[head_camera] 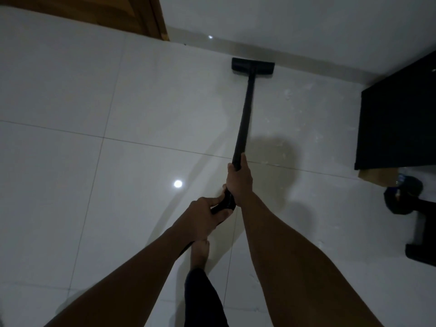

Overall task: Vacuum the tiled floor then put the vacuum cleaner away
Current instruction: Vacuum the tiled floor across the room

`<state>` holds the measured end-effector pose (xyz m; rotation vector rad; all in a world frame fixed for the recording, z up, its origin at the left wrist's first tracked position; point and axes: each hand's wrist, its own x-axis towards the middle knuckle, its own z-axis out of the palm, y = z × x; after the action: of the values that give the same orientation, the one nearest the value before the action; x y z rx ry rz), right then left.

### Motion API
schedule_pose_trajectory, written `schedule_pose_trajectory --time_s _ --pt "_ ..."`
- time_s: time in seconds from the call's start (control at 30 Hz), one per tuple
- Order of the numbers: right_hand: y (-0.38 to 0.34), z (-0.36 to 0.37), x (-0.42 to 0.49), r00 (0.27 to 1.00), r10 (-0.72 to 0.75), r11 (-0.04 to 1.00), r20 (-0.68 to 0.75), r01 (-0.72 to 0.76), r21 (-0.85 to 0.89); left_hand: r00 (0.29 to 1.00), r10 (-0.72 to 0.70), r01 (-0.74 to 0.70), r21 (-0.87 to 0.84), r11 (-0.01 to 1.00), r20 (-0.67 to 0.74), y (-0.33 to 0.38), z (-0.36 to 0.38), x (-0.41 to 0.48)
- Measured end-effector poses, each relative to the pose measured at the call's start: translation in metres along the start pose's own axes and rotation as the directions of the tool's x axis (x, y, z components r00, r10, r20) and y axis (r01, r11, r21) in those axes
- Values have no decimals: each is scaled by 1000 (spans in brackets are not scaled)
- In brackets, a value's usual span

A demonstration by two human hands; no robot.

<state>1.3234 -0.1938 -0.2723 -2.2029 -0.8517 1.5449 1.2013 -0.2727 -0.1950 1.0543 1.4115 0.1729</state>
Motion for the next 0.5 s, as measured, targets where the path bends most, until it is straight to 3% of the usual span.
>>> schedule_pose_trajectory --time_s 0.2,0.5 --pt "6 -5 2 998 60 994 -13 -59 90 998 53 -55 73 996 30 5 -1 0" --pt "2 -14 9 999 -6 999 34 5 45 1000 4 -4 -2 1000 -30 3 17 9"
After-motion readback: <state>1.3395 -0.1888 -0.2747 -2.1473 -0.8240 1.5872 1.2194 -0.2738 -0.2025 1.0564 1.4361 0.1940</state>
